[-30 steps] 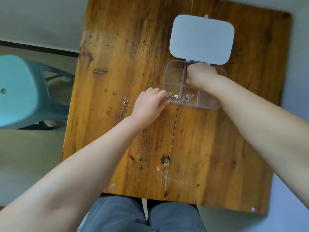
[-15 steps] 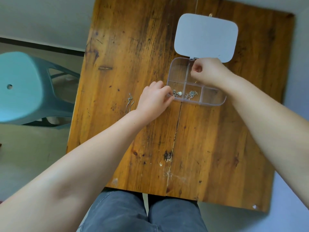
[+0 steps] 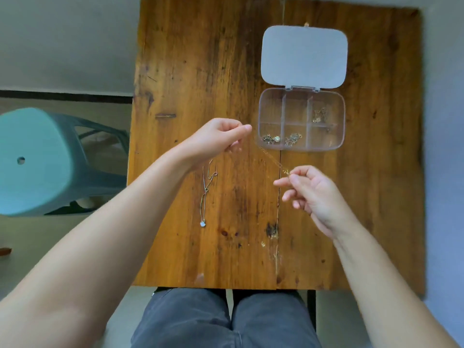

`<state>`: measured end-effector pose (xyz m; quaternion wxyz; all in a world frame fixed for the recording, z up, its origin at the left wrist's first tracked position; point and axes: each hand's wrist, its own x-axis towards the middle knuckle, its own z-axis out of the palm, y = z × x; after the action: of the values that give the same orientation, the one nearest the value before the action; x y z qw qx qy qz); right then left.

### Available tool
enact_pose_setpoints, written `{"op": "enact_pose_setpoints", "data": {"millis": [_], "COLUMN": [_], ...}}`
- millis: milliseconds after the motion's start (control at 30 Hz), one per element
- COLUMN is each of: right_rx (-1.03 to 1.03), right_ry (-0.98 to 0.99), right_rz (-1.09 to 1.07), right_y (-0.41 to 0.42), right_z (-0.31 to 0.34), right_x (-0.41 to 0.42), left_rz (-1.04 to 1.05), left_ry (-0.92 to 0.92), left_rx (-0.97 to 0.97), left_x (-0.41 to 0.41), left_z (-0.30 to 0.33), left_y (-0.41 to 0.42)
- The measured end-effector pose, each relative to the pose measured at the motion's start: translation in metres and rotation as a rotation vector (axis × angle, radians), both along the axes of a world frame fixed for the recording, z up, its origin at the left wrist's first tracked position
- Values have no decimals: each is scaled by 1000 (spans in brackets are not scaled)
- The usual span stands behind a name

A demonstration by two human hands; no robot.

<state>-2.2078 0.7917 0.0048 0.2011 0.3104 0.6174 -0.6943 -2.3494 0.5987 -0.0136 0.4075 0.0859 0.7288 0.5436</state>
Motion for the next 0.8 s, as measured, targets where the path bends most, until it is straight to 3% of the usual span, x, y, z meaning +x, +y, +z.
{"op": "enact_pose_setpoints", "data": {"millis": [100, 200, 300, 367, 533, 700, 800], "right_rx": [16, 21, 191, 365, 674, 812, 1049], "right_ry": [-184, -282, -278, -230, -114, 120, 256], "right_rz": [-1, -76, -78, -5, 366, 198, 200], "right_y": [-54, -101, -125, -129, -110, -21, 49], "right_z": [-28, -53, -74, -81, -81, -51, -35], "right_x": [35, 56, 71, 78, 75, 8, -59], "left_rz": [-83, -437, -684, -742, -711, -331, -278], "left_ry": [14, 422, 750, 885, 1013, 1039, 995], "left_rx": [-153, -436, -473, -472, -468, -396, -412], "left_x": [-8, -9, 0, 4, 12, 14, 22], "left_z": [-18, -39, -54, -62, -69, -50, -44], "left_y": [-2, 6, 10, 10, 8, 21, 44]}}
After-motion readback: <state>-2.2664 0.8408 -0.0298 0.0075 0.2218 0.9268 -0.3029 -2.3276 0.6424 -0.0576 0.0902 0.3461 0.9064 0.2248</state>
